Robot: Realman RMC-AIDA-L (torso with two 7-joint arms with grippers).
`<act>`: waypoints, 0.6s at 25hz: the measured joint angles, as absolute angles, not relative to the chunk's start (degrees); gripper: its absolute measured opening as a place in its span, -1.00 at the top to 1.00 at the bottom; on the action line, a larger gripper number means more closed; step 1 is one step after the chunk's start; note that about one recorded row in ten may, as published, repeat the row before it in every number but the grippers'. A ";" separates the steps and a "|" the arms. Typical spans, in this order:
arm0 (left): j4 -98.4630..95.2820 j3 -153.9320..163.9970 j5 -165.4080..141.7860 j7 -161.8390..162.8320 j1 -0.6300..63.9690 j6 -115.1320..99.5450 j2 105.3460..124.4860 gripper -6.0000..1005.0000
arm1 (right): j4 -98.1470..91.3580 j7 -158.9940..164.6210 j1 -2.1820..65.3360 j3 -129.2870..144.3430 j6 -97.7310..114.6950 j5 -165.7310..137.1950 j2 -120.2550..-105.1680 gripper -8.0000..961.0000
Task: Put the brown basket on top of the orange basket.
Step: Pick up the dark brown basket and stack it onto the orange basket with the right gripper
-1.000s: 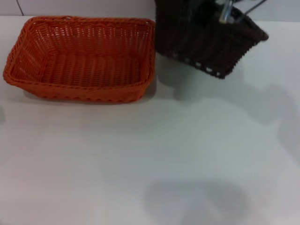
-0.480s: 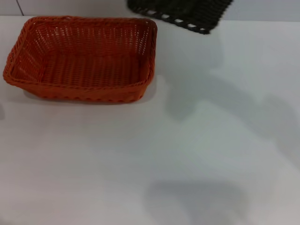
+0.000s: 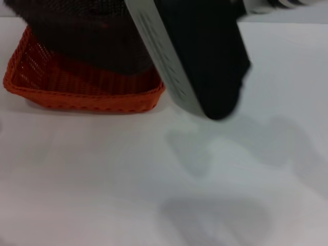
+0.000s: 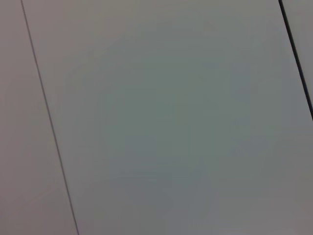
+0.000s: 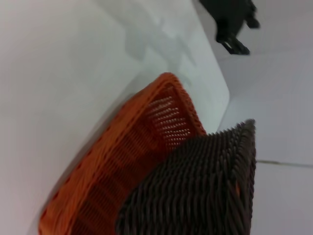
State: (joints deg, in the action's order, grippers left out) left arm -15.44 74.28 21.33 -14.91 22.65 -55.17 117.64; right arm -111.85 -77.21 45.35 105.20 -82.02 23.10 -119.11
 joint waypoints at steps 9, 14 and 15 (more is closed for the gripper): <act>-14.30 73.56 21.44 -14.53 22.57 -54.71 118.46 -0.25 | -111.71 -92.16 39.80 107.85 -78.85 18.21 -119.09 0.53; -12.68 73.68 21.45 -14.46 23.03 -54.53 118.71 -0.25 | -108.55 -98.75 37.82 109.58 -71.49 17.12 -119.01 0.54; -12.08 73.62 21.44 -14.38 23.31 -54.50 118.76 -0.25 | -107.84 -101.36 36.90 110.29 -68.91 17.10 -119.05 0.55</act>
